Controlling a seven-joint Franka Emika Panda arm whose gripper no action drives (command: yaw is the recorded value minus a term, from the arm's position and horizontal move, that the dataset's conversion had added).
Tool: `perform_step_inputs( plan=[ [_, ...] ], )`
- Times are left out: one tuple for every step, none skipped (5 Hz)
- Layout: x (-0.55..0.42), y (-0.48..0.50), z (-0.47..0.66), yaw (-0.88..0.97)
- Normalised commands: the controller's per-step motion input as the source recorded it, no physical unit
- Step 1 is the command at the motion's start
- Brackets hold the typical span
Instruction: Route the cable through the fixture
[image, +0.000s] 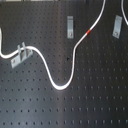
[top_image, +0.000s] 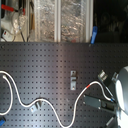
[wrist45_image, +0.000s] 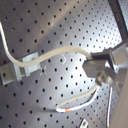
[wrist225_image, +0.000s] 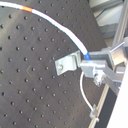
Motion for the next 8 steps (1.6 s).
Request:
perform_step_inputs(
  plan=[
    [0.009,0.191,0.0,0.19],
    [-0.003,-0.034,0.0,0.0],
    [-0.05,0.178,0.07,0.0],
    [-0.148,0.824,0.0,0.0],
    [0.001,0.02,0.03,0.0],
    [0.01,-0.001,0.04,-0.03],
    [0.145,-0.277,0.0,-0.27],
    [0.079,-0.308,0.0,-0.49]
  ],
)
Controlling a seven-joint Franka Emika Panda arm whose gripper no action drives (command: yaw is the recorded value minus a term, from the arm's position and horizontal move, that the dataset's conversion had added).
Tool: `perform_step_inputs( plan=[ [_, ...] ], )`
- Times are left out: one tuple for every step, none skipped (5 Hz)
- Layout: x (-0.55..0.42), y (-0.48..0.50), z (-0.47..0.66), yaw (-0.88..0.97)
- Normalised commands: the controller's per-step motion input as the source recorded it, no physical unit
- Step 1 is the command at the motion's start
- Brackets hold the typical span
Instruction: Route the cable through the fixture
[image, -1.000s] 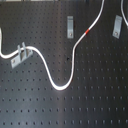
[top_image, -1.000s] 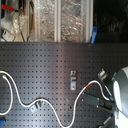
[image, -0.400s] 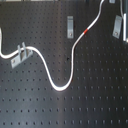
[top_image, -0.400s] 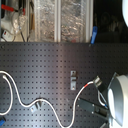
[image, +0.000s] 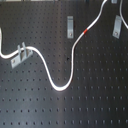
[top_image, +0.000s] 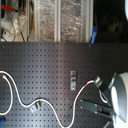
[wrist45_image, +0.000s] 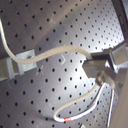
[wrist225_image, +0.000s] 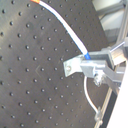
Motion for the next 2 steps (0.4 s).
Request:
perform_step_inputs(
  plan=[
    [0.003,0.0,0.03,0.0],
    [-0.051,-0.003,0.3,0.29]
  ],
)
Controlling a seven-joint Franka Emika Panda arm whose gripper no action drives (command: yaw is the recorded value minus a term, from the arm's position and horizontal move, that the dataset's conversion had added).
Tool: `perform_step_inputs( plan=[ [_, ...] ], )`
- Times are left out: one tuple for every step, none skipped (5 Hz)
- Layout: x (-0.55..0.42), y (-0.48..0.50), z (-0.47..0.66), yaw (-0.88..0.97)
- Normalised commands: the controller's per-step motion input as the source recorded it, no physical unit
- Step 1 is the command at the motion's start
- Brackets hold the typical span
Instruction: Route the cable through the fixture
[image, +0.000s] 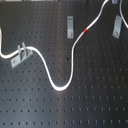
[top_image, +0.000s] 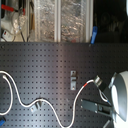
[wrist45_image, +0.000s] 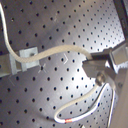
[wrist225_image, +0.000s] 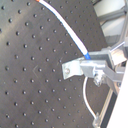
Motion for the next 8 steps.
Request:
perform_step_inputs(
  plan=[
    [-0.026,0.0,0.0,0.0],
    [-0.007,0.303,0.05,0.0],
    [0.006,0.614,0.0,0.14],
    [0.016,-0.029,0.0,0.0],
    [0.104,-0.652,0.12,-0.43],
    [0.012,-0.014,0.0,0.0],
    [0.083,-0.955,0.24,-0.12],
    [-0.002,0.028,0.0,0.0]
  ],
)
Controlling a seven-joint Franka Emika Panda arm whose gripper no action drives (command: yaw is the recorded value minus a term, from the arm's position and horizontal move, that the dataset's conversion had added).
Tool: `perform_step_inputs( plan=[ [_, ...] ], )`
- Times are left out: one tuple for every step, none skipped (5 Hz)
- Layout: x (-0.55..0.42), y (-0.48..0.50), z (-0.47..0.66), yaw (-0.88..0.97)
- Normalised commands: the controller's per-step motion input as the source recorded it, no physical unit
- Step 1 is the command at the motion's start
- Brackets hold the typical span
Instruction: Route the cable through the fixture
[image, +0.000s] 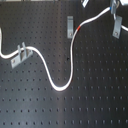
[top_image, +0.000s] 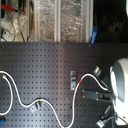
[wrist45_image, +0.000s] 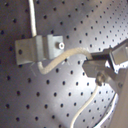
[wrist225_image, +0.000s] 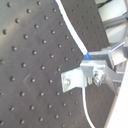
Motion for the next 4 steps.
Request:
perform_step_inputs(
  plan=[
    [-0.339,-0.506,0.51,0.23],
    [-0.022,-0.001,0.04,0.0],
    [-0.491,-0.284,0.13,0.09],
    [-0.214,-0.151,0.15,0.0]
  ],
)
